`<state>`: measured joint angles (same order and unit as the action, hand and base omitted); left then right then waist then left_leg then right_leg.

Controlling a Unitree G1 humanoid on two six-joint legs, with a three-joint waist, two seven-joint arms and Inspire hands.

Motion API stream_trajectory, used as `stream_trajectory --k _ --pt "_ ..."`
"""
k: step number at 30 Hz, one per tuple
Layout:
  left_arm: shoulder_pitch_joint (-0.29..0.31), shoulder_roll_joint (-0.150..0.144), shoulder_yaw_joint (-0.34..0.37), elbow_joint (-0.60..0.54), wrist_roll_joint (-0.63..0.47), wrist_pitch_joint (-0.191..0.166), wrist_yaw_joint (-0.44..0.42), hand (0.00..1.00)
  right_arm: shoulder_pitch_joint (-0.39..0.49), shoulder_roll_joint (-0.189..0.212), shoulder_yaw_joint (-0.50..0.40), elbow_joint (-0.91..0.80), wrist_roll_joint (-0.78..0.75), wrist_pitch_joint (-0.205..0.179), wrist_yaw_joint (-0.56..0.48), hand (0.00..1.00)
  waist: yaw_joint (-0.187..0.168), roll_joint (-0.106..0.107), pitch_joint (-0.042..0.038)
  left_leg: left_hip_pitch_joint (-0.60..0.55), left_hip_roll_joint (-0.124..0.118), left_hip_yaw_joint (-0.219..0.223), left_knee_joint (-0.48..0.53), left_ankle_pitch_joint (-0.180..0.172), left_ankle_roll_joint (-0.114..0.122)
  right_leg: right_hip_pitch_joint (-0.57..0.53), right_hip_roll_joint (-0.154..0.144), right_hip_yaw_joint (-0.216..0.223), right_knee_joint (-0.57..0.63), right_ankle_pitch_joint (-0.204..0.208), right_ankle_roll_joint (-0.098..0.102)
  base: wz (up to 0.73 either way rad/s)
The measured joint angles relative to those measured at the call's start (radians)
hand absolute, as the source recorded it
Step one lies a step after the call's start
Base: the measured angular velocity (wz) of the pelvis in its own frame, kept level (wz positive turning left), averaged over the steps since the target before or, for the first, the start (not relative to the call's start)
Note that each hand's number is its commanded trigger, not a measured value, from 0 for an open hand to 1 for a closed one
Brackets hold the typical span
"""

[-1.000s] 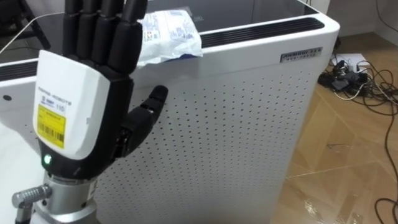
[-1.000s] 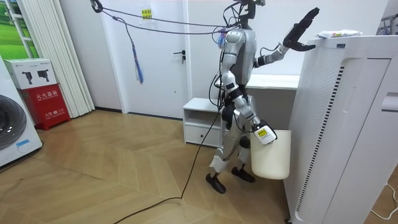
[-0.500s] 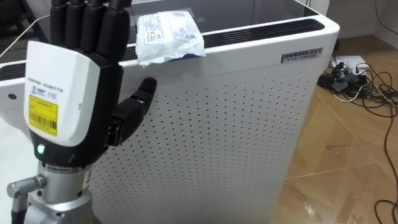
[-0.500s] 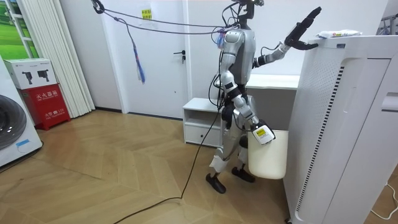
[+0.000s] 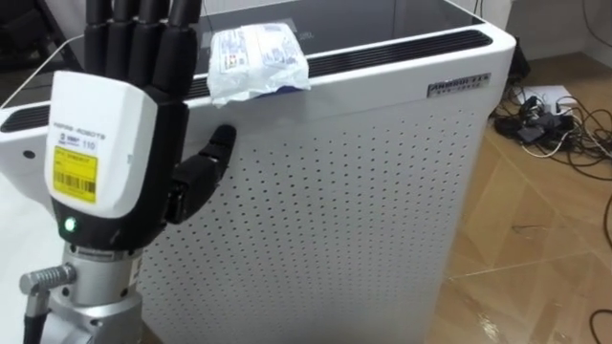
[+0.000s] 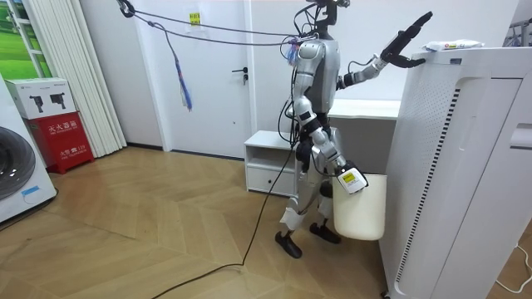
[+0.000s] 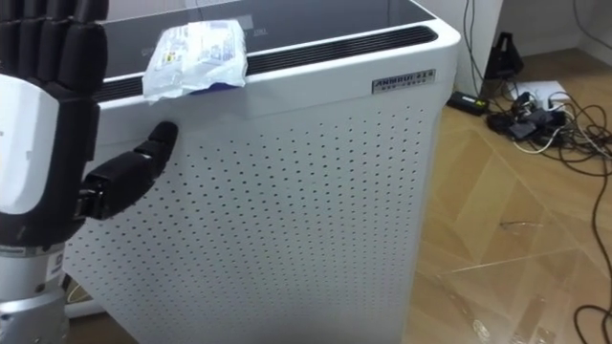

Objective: Pick garbage

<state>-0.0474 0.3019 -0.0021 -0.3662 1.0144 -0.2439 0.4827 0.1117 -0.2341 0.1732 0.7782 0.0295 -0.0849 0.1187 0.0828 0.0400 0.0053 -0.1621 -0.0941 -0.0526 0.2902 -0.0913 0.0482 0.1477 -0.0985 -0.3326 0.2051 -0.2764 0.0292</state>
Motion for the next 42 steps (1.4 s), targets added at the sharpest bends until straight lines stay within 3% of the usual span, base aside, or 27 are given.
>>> stream_trajectory --k 13,19,20,21,23,24,31,35,38,42 --pt "0.001 0.001 0.000 0.021 0.003 0.000 -0.045 0.00 0.013 0.001 0.000 0.000 -0.006 0.000 0.019 1.00 -0.005 0.004 0.0036 -0.004 0.002 -0.003 0.000 0.002 0.001 -0.006 0.002 0.000 0.004 0.002 -0.002 0.00" --pt "0.000 0.015 0.000 0.021 0.023 0.000 -0.053 0.00 0.012 -0.001 0.000 -0.001 -0.014 0.000 0.025 1.00 -0.007 0.014 0.0068 -0.003 0.004 -0.003 0.001 0.006 0.002 -0.008 0.002 0.002 0.010 0.002 -0.002 0.00" --pt "0.000 0.020 0.000 0.023 0.023 0.001 -0.055 0.25 0.012 -0.001 0.000 -0.001 -0.020 0.000 0.025 1.00 -0.008 0.019 0.0085 -0.003 0.005 -0.002 0.001 0.006 0.002 -0.010 0.002 0.003 0.014 0.002 -0.002 0.00" --pt "0.000 0.022 0.000 0.023 0.024 0.005 -0.057 0.45 0.012 -0.002 -0.001 -0.002 -0.028 0.000 0.026 1.00 -0.009 0.023 0.0109 -0.003 0.005 -0.002 0.000 0.006 0.002 -0.011 0.001 0.004 0.015 0.002 -0.002 0.00" --pt "0.000 0.027 0.000 0.023 0.028 0.006 -0.063 0.67 0.013 -0.003 -0.001 -0.001 -0.035 0.000 0.027 1.00 -0.011 0.029 0.0116 -0.003 0.005 -0.002 -0.001 0.008 0.002 -0.012 0.001 0.004 0.016 0.002 -0.002 0.00" --pt "0.000 0.030 0.000 0.024 0.028 0.006 -0.063 0.98 0.013 -0.003 -0.002 -0.002 -0.039 0.000 0.030 1.00 -0.018 0.030 0.0112 -0.003 0.004 -0.002 -0.004 0.012 0.003 -0.013 0.000 0.004 0.016 0.002 -0.002 0.00" --pt "0.000 0.043 -0.008 0.049 0.048 0.007 -0.084 1.00 0.013 -0.006 -0.011 -0.003 -0.047 0.000 0.036 1.00 -0.029 0.032 0.0092 0.003 0.005 0.010 -0.018 0.026 0.005 -0.018 -0.001 0.014 0.014 0.002 -0.002 -0.03" --pt "-0.003 0.047 -0.011 0.053 0.048 0.032 -0.084 1.00 0.012 -0.006 -0.011 -0.007 -0.049 0.000 0.035 1.00 -0.030 0.032 0.0095 0.003 0.011 0.023 -0.018 0.026 0.005 -0.022 0.001 0.029 0.014 0.002 -0.002 -0.08" --pt "-0.040 0.047 -0.006 0.051 0.048 0.062 -0.089 1.00 0.010 -0.005 -0.011 -0.009 -0.051 0.000 0.036 1.00 -0.042 0.029 0.0102 0.006 0.010 0.026 -0.022 0.027 0.005 -0.023 0.000 0.031 0.013 0.002 -0.001 -0.01" --pt "-0.046 0.050 -0.002 0.049 0.048 0.070 -0.099 1.00 0.009 -0.008 -0.015 -0.010 -0.054 0.003 0.036 1.00 -0.048 0.036 0.0055 0.010 0.011 0.029 -0.025 0.027 0.005 -0.021 0.000 0.031 0.013 0.002 -0.002 0.00"
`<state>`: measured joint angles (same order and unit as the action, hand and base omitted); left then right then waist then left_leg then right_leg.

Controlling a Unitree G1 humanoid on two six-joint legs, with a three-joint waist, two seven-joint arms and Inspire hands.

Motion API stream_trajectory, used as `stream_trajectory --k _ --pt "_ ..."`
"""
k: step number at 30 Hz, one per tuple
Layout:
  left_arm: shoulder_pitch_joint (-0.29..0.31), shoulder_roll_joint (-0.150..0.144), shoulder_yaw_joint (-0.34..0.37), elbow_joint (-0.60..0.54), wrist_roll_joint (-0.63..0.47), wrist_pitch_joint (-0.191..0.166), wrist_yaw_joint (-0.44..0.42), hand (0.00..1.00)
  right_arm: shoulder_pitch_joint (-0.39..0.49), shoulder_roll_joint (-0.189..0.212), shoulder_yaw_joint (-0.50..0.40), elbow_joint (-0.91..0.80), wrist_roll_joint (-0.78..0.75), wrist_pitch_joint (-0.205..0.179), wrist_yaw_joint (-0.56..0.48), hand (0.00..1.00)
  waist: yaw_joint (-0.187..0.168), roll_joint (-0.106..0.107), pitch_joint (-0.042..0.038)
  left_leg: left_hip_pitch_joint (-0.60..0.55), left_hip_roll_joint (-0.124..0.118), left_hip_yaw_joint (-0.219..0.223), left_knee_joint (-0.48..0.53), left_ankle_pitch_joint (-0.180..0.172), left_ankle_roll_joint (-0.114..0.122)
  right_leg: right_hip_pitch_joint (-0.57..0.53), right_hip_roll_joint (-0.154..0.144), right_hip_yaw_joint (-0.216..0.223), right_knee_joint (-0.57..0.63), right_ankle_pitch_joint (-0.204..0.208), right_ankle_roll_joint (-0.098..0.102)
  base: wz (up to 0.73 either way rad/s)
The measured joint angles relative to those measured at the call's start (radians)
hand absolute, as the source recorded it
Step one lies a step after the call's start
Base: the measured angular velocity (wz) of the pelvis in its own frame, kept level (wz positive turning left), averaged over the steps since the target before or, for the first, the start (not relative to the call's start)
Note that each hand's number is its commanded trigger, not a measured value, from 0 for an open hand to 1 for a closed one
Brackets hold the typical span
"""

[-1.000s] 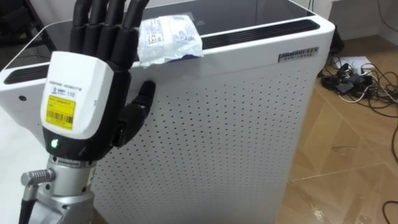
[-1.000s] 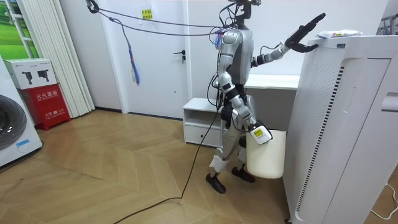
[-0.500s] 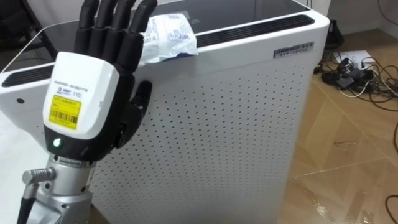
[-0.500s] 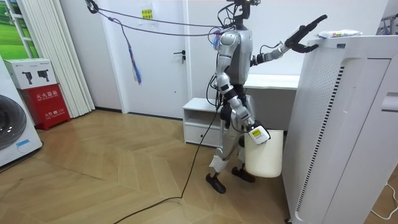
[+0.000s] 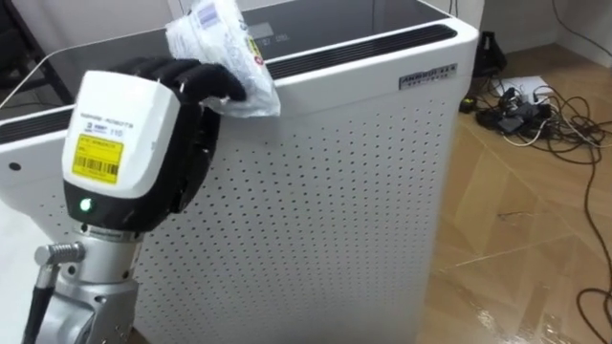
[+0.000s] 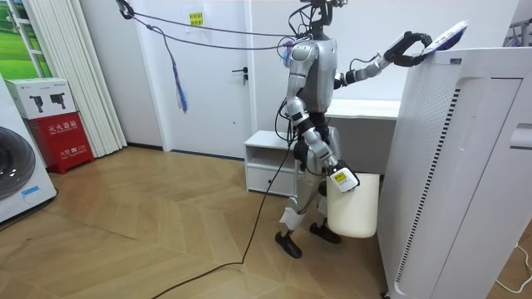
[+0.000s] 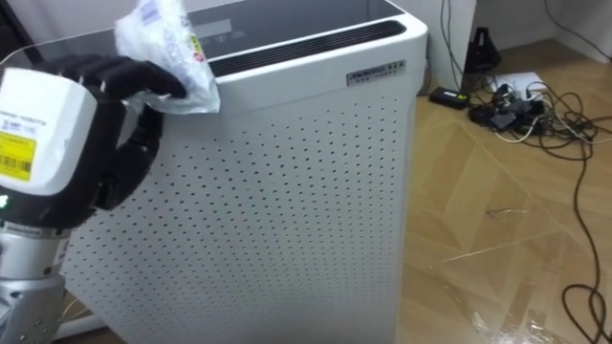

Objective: Pick garbage

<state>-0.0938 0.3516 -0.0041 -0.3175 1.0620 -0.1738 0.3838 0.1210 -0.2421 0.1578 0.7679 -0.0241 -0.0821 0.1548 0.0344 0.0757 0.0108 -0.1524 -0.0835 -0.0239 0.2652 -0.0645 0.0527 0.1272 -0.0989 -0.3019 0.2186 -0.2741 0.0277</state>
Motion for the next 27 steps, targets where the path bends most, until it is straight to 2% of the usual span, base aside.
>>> stream_trajectory --k 3,8,14,20,25,27 --pt "0.000 0.000 0.000 0.000 0.000 0.009 -0.014 1.00 0.000 0.000 -0.005 -0.006 -0.004 0.002 0.001 1.00 -0.001 0.005 -0.0031 0.001 0.001 0.000 0.000 0.000 0.000 0.001 0.000 0.000 0.000 0.000 0.000 0.00" --pt "0.002 0.000 0.000 -0.003 -0.004 0.020 -0.024 1.00 0.000 0.002 -0.005 -0.010 -0.003 0.010 0.000 1.00 -0.001 0.003 -0.0022 0.012 0.003 0.015 -0.012 0.004 0.000 0.003 -0.002 0.013 0.001 0.000 0.000 -0.06" --pt "0.004 0.000 -0.001 0.001 -0.007 0.011 -0.009 1.00 0.000 0.004 -0.005 -0.011 0.006 0.011 -0.003 1.00 -0.001 -0.010 0.0043 0.033 0.001 0.018 -0.024 0.004 0.001 0.024 -0.002 0.014 -0.014 0.002 0.002 -0.01" --pt "0.006 -0.001 0.000 0.001 -0.013 -0.001 0.003 1.00 -0.004 0.004 -0.006 -0.015 0.013 0.011 -0.010 1.00 0.002 -0.010 0.0037 0.030 0.000 0.017 -0.026 0.004 0.001 0.024 -0.002 0.007 -0.019 0.002 0.002 0.03" --pt "0.005 -0.003 -0.003 -0.028 -0.160 0.000 -0.022 1.00 -0.004 0.003 0.002 -0.028 0.024 0.011 -0.011 1.00 0.001 -0.009 -0.0016 0.017 -0.002 0.017 -0.026 0.006 0.001 0.015 -0.004 0.000 -0.018 0.002 0.002 0.03" --pt "0.005 -0.003 -0.004 -0.037 -0.212 -0.004 -0.029 1.00 -0.004 0.003 0.016 -0.029 0.027 0.011 -0.011 1.00 0.001 -0.009 -0.0063 0.017 -0.005 0.017 -0.027 0.006 0.001 0.016 -0.005 -0.002 -0.018 0.002 0.002 0.00"
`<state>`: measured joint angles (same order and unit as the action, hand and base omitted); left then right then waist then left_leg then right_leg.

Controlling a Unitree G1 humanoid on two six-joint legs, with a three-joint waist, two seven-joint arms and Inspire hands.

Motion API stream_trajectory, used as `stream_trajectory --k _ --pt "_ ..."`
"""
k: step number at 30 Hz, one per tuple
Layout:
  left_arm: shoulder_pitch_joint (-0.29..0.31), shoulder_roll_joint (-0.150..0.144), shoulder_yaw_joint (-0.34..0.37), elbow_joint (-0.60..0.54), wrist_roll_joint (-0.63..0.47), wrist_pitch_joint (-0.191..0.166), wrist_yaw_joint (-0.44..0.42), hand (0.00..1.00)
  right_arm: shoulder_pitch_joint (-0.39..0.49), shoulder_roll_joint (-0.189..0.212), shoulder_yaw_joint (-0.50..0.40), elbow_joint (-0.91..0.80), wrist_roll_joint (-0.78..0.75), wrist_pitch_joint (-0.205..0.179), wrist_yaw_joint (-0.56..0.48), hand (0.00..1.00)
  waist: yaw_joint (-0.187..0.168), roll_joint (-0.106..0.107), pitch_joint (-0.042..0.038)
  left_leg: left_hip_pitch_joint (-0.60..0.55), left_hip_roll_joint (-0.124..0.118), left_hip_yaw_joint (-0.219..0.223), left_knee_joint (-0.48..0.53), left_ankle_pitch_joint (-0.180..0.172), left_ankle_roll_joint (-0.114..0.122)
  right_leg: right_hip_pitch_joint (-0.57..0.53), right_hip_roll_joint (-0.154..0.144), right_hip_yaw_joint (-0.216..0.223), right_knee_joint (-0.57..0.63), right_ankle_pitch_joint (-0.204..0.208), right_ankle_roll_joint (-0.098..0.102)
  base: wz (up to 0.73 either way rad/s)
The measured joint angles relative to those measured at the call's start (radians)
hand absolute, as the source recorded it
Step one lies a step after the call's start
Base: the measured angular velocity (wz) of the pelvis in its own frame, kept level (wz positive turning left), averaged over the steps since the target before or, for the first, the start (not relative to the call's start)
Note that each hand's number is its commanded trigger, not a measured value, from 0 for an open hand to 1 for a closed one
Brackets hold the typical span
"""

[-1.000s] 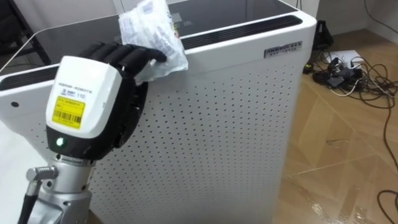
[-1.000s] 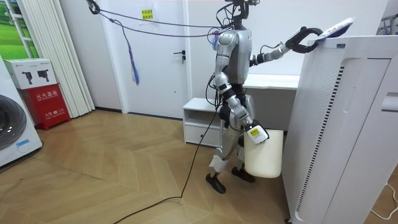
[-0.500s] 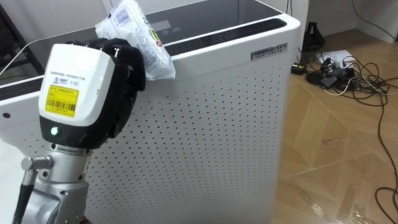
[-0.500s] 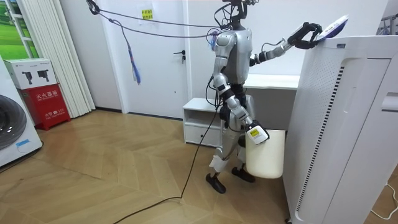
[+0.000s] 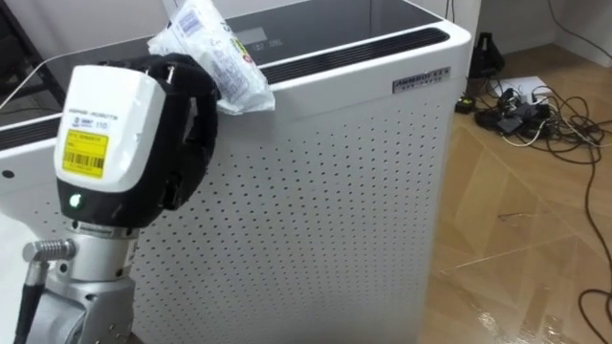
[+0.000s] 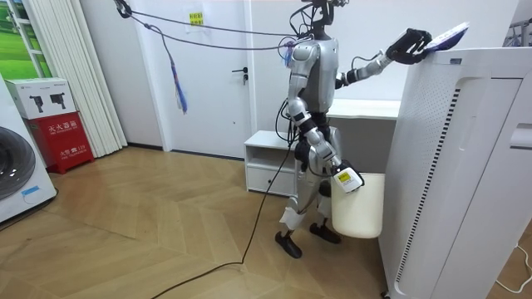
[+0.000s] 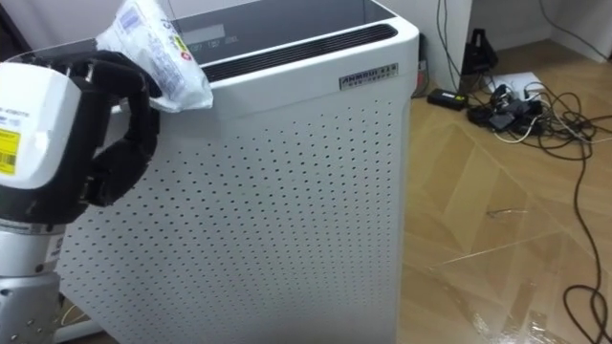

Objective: Pick garbage

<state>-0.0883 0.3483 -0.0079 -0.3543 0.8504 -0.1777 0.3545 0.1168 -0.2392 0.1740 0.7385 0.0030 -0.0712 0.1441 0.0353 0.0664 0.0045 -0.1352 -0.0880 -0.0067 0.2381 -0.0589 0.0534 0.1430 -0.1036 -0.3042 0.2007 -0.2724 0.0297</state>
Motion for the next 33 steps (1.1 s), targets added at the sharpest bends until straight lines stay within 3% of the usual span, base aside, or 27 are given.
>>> stream_trajectory --k 7,10,11,14,18,23,28,33 --pt "0.000 -0.004 -0.010 -0.021 -0.068 -0.018 -0.028 1.00 -0.004 0.000 0.001 0.000 0.000 0.000 0.002 1.00 0.000 -0.003 -0.0016 0.000 -0.001 -0.004 -0.001 0.000 0.000 0.000 -0.001 -0.001 0.002 0.000 0.000 0.00" --pt "0.000 -0.006 -0.038 -0.054 -0.172 -0.031 -0.068 1.00 -0.009 0.002 0.002 0.000 0.007 0.000 0.002 1.00 -0.002 -0.003 -0.0013 0.001 -0.001 -0.007 -0.002 0.000 0.000 0.000 -0.001 -0.004 0.004 0.001 0.000 0.00" --pt "0.000 -0.009 -0.044 -0.068 -0.235 -0.049 -0.090 1.00 -0.014 0.002 0.003 0.000 0.010 0.000 0.003 1.00 0.000 -0.009 0.0023 -0.001 -0.001 -0.004 -0.002 0.000 0.000 -0.001 -0.001 -0.006 0.006 0.001 0.000 0.00" --pt "0.000 -0.022 -0.049 -0.091 -0.419 -0.083 -0.157 1.00 -0.021 0.003 0.003 -0.013 0.010 0.000 0.007 1.00 0.000 -0.012 0.0004 -0.013 0.002 0.000 -0.001 0.001 0.000 -0.016 0.000 -0.004 0.012 0.000 0.000 0.00" --pt "0.000 -0.022 -0.078 -0.109 -0.713 -0.094 -0.271 1.00 -0.024 0.002 0.029 -0.032 0.022 -0.003 -0.005 1.00 0.001 -0.020 -0.0029 -0.018 0.002 0.002 0.003 0.001 0.000 -0.016 0.001 -0.006 0.005 0.001 -0.001 0.00" --pt "0.001 -0.029 -0.087 -0.110 -0.940 -0.094 -0.416 1.00 -0.027 0.004 0.042 -0.030 0.027 -0.003 -0.010 1.00 0.003 -0.024 -0.0019 -0.031 0.001 0.000 0.009 0.001 0.000 -0.022 0.000 -0.016 0.004 0.001 -0.001 0.06" --pt "0.002 -0.036 -0.090 -0.106 -0.998 -0.084 -0.541 1.00 -0.032 0.009 0.042 0.001 0.027 -0.002 -0.011 1.00 0.023 -0.021 -0.0023 -0.040 0.006 0.001 0.007 0.001 0.000 -0.035 0.001 -0.021 0.008 0.001 -0.002 0.00" --pt "0.037 -0.039 -0.098 -0.061 -0.995 -0.044 -0.632 1.00 -0.054 0.002 0.070 0.004 0.026 0.009 -0.021 1.00 0.035 -0.023 0.0012 -0.066 0.008 -0.001 0.009 0.004 0.000 -0.064 0.001 -0.030 0.027 0.001 -0.002 0.01"
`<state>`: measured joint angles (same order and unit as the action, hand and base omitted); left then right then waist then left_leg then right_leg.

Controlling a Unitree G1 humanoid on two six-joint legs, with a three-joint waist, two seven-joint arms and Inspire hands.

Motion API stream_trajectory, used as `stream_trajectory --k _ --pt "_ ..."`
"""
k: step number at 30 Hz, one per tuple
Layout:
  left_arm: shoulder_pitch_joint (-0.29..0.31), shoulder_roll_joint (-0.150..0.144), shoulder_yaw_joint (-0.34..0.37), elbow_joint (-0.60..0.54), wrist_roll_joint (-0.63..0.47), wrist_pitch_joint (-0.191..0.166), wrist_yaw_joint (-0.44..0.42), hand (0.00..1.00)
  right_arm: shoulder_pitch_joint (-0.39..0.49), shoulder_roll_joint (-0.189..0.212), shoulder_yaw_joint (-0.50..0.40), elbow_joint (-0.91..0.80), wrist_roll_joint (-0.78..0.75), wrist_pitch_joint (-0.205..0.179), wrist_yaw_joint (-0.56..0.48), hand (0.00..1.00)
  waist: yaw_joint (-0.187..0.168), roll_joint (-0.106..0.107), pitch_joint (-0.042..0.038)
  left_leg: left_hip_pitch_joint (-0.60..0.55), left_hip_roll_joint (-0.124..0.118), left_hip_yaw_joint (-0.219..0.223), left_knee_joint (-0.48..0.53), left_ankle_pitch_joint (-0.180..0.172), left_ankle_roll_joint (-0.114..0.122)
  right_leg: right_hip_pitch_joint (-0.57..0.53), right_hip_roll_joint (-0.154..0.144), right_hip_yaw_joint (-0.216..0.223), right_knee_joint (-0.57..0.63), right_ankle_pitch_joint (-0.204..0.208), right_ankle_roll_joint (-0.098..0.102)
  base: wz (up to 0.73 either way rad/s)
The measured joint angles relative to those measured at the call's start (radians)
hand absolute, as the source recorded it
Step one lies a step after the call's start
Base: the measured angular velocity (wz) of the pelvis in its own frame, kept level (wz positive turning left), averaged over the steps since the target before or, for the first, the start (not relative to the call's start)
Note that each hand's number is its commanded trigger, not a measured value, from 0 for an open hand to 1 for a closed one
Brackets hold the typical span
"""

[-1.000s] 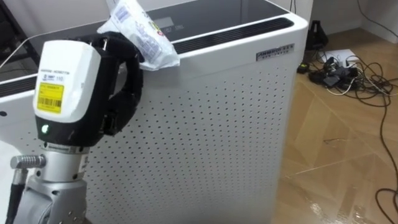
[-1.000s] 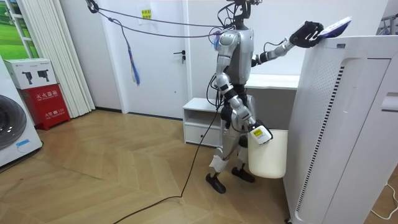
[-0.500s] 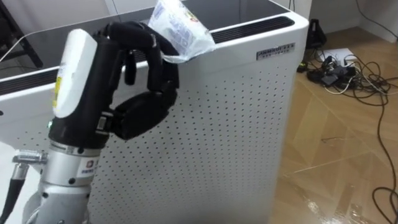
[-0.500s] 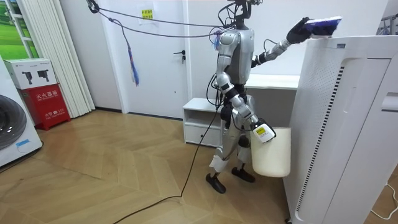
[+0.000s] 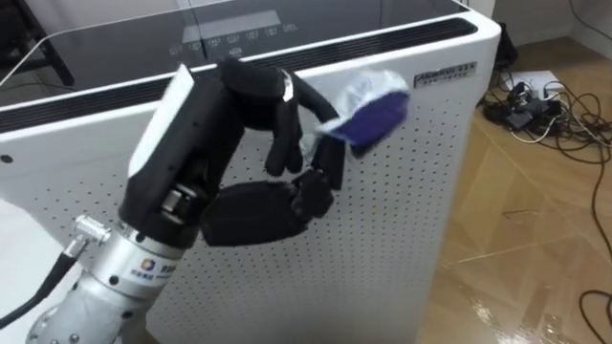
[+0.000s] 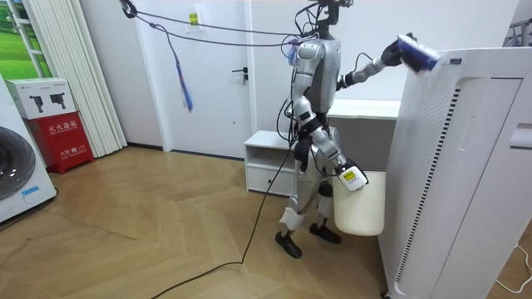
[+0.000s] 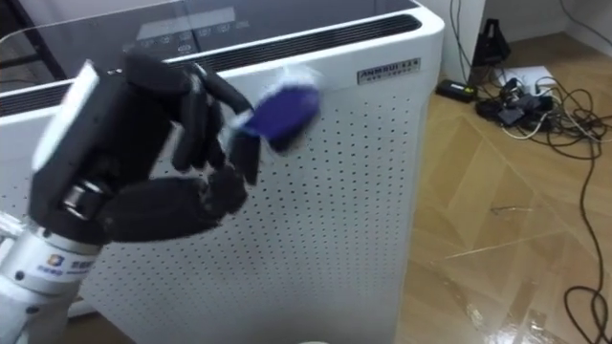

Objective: Pick garbage

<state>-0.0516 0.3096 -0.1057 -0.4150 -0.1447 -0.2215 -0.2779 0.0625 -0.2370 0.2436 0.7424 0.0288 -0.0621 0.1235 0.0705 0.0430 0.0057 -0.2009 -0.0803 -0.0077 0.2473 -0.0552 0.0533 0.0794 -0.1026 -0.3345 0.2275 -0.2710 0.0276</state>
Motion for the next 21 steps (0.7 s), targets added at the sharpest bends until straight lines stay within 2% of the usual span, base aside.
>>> stream_trajectory --k 6,8,12,14,21 --pt "0.090 -0.002 0.005 0.062 0.010 0.037 -0.021 1.00 -0.027 0.002 0.005 0.012 0.006 0.000 -0.010 1.00 0.017 0.003 0.0046 -0.046 0.001 -0.010 0.014 0.000 0.000 -0.043 0.001 -0.002 0.009 0.000 0.000 0.03" --pt "0.101 -0.002 0.007 0.079 0.023 0.051 -0.024 1.00 -0.046 0.003 0.005 0.037 0.010 0.000 -0.012 1.00 0.016 0.009 0.0087 -0.063 -0.003 -0.024 0.023 0.000 0.000 -0.048 0.003 -0.021 0.008 0.000 0.000 0.20" --pt "0.136 -0.006 0.006 0.194 0.024 0.060 -0.037 1.00 -0.082 0.003 0.006 0.073 0.011 0.000 -0.012 1.00 0.021 0.020 0.0110 -0.092 -0.002 -0.033 0.024 0.006 0.001 -0.076 0.004 -0.032 0.015 0.000 0.000 0.09" --pt "0.136 -0.007 0.001 0.235 0.043 0.069 -0.037 1.00 -0.099 0.005 0.010 0.081 0.013 0.000 -0.017 1.00 0.018 0.021 0.0117 -0.109 -0.004 -0.042 0.023 0.012 0.001 -0.090 0.005 -0.045 0.015 0.001 -0.001 0.15" --pt "0.133 -0.017 -0.093 0.392 0.075 0.070 -0.036 1.00 -0.172 0.010 0.030 0.155 0.018 0.000 -0.037 1.00 0.013 0.020 0.0121 -0.170 -0.004 -0.059 0.020 0.030 -0.004 -0.138 0.013 -0.064 0.016 0.006 -0.009 0.10"
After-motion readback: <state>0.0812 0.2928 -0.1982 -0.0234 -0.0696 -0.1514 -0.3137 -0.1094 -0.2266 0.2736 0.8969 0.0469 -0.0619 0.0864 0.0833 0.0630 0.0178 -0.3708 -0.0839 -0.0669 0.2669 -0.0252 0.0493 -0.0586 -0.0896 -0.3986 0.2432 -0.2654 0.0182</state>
